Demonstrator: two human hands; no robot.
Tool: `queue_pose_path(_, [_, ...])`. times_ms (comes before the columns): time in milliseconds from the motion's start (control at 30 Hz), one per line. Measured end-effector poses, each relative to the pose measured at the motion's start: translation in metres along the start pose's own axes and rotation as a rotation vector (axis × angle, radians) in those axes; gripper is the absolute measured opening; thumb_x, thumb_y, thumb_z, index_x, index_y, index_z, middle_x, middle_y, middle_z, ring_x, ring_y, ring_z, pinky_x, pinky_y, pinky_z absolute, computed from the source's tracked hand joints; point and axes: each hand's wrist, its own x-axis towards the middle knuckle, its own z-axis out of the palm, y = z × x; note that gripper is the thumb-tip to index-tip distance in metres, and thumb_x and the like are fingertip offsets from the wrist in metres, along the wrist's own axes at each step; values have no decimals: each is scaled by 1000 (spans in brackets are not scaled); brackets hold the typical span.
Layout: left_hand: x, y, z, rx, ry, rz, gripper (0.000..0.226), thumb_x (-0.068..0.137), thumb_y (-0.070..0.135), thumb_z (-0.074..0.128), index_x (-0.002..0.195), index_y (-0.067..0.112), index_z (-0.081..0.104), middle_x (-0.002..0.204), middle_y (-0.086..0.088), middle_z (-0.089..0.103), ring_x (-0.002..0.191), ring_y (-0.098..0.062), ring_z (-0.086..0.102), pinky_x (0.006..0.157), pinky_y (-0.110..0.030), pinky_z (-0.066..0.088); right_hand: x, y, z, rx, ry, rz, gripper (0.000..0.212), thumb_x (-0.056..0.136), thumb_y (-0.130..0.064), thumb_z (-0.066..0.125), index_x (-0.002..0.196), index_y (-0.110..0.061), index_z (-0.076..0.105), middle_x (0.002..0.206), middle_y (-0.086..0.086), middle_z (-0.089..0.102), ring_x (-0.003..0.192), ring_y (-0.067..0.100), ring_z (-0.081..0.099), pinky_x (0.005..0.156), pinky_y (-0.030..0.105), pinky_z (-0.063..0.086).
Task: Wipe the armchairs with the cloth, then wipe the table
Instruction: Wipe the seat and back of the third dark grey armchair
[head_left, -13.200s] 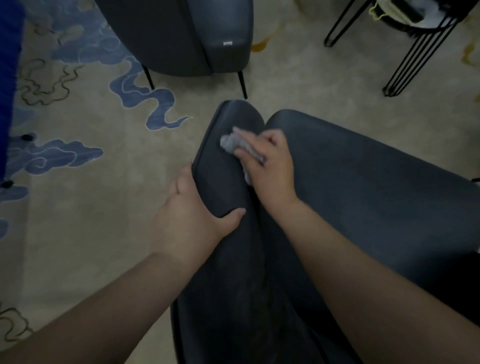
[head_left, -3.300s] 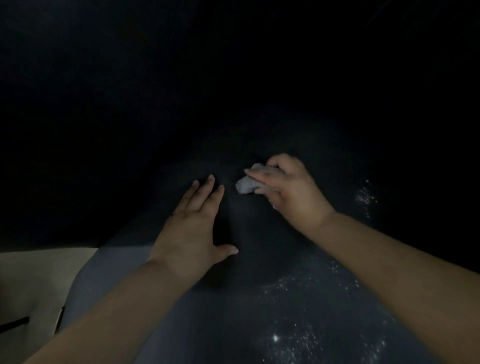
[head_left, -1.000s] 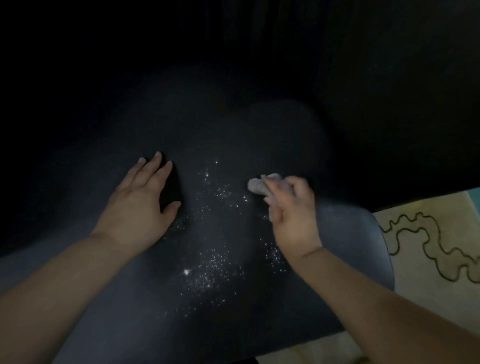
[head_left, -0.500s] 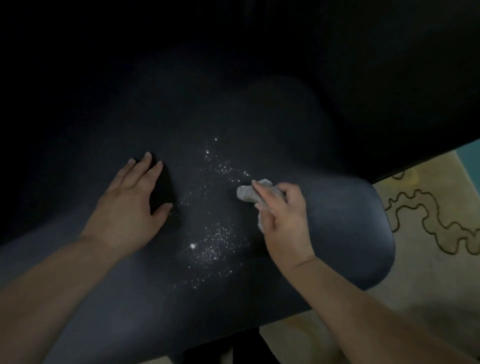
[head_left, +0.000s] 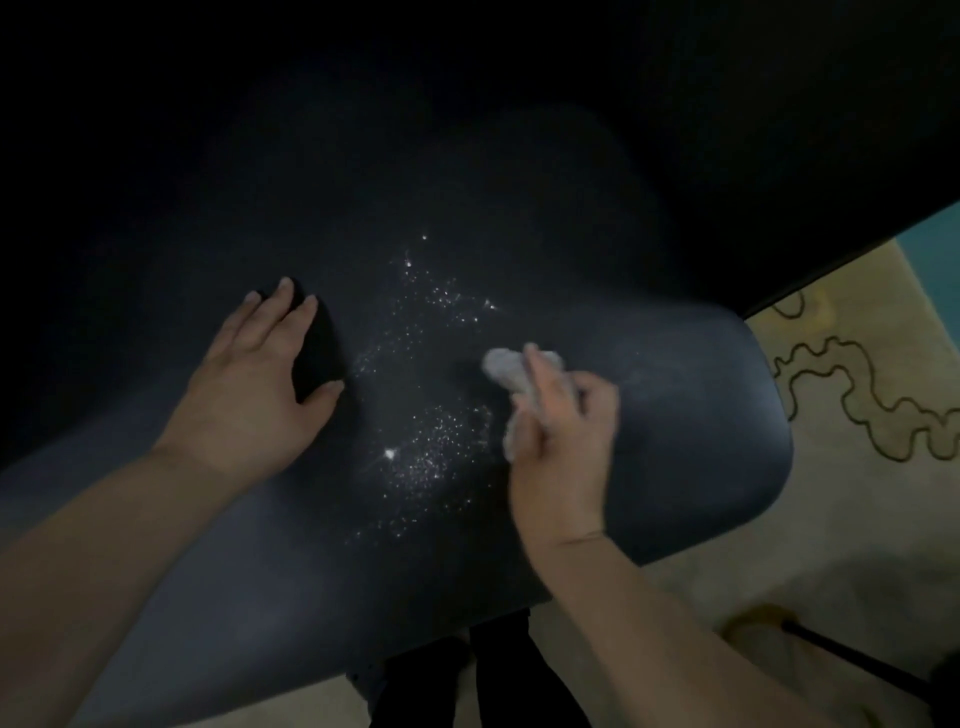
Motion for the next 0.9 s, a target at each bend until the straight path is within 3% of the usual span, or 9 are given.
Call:
queue_pose_path(67, [-1, -2, 0, -13, -1, 6, 80, 87, 36, 64, 152, 20, 19, 160, 5, 5, 147, -16, 0, 114, -24, -1, 11, 19, -18, -110, 74, 69, 56, 88, 3, 53, 132, -31, 52, 124, -2, 33, 111, 12, 44, 104, 32, 41])
queue_pose_path(133, [-2, -3, 0, -9, -5, 20, 80, 87, 37, 63, 152, 21, 18, 160, 6, 4, 146, -14, -1, 115, -24, -1, 10, 29, -18, -235, 79, 82, 43, 90, -8, 56, 125, -33, 56, 120, -2, 41, 106, -1, 43, 100, 17, 38])
queue_pose_path(233, [-3, -6, 1, -5, -1, 32, 81, 87, 38, 62, 152, 22, 17, 160, 7, 4, 146, -14, -1, 116, -26, 1, 0, 2, 14, -192, 24, 26, 25, 84, -30, 68, 107, -28, 62, 114, 6, 55, 95, 5, 56, 84, 26, 48])
queue_pose_path(333, [-5, -10, 1, -5, -8, 37, 82, 86, 39, 63, 152, 22, 17, 159, 8, 3, 146, -14, -2, 115, -25, -1, 1, -22, 30, -73, -170, -296, 48, 89, -10, 59, 130, -34, 54, 119, 4, 45, 105, 17, 47, 91, 22, 43])
queue_pose_path(467, [-10, -19, 0, -27, 12, 21, 81, 86, 37, 64, 152, 21, 18, 157, 10, 2, 143, -8, -3, 113, -20, -4, 87, -20, 15, -59, 18, -148, 42, 92, -10, 50, 131, -25, 54, 118, 14, 47, 105, 23, 46, 90, 15, 32])
queue_pose_path(567, [-11, -24, -1, -31, 31, 2, 81, 85, 35, 66, 151, 21, 21, 158, 8, 4, 144, -9, -1, 113, -20, -1, 124, -17, 19, -177, -39, -125, 46, 90, -4, 54, 134, -17, 54, 115, 14, 45, 105, 29, 49, 96, 24, 38])
queue_pose_path(667, [-12, -25, 0, -32, 29, -12, 82, 85, 35, 66, 151, 21, 21, 158, 7, 4, 143, -8, -1, 114, -22, 0, 86, -24, 36, -231, -211, -360, 51, 82, 1, 58, 128, -21, 59, 110, 15, 50, 97, 33, 51, 89, 44, 47])
queue_pose_path(767, [-11, -22, 1, -47, 37, -31, 82, 86, 36, 64, 152, 22, 18, 158, 9, 3, 141, -4, -4, 114, -23, 1, 78, -24, 37, -141, -352, -458, 52, 80, 3, 61, 126, -23, 61, 108, 9, 48, 97, 27, 49, 89, 41, 48])
queue_pose_path(900, [-11, -20, 3, -89, 81, -48, 85, 86, 35, 64, 153, 22, 13, 158, 8, 7, 144, -5, 0, 114, -21, 2, 154, -36, 48, -123, -139, -279, 46, 89, -4, 55, 133, -18, 54, 111, 9, 45, 105, 26, 49, 99, 29, 40])
